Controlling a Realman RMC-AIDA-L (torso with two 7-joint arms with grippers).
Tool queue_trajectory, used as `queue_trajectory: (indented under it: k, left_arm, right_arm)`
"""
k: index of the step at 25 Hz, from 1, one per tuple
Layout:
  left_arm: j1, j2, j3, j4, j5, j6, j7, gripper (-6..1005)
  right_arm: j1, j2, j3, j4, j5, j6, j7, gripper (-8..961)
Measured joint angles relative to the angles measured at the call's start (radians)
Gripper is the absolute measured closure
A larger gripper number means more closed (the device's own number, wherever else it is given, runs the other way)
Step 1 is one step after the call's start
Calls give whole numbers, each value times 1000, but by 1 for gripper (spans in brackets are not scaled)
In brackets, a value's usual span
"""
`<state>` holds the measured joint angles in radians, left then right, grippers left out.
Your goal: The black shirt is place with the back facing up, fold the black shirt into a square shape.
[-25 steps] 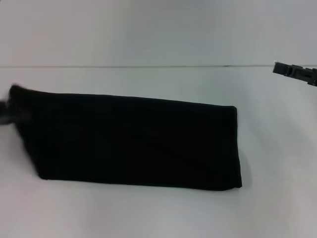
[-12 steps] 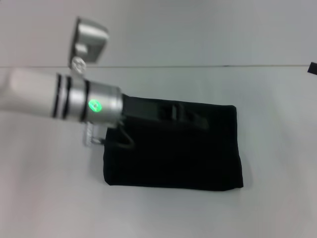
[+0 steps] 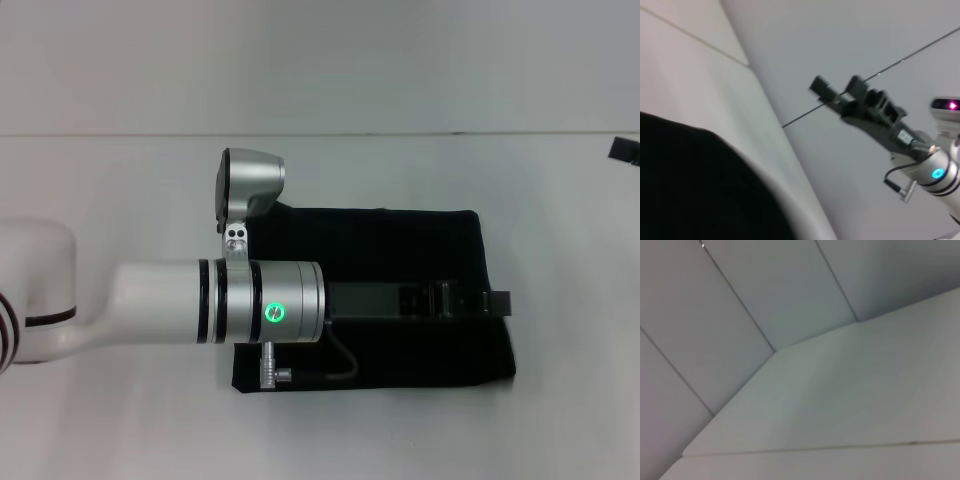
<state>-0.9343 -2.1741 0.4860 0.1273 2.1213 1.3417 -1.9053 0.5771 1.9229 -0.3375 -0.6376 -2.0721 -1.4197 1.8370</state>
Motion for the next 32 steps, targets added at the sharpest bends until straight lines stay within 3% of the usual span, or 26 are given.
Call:
queue_trajectory:
  k: [2, 8, 12, 18, 24, 32]
  left_arm:
    - [2, 0, 1, -5, -6, 12, 19, 1000]
    - [14, 5, 20, 43, 2, 164, 62, 789]
    - [50, 8, 29, 105, 3, 215, 93, 631]
    - [159, 12, 101, 301, 2, 232, 146, 358]
    - [229, 30, 203, 407, 3, 224, 253, 207]
    - [251, 40, 210, 429, 14, 211, 335, 31]
  right_arm:
    - [0, 0, -25, 0, -2, -5, 23, 117]
    - [2, -17, -130, 3, -3, -38, 173, 121]
    - [13, -33, -232, 24, -5, -41, 291, 124]
    - [61, -56, -328, 155, -36, -14, 376, 128]
    - [106, -37, -333, 216, -95, 2, 411, 133]
    - [135, -6, -361, 265, -97, 52, 438, 139]
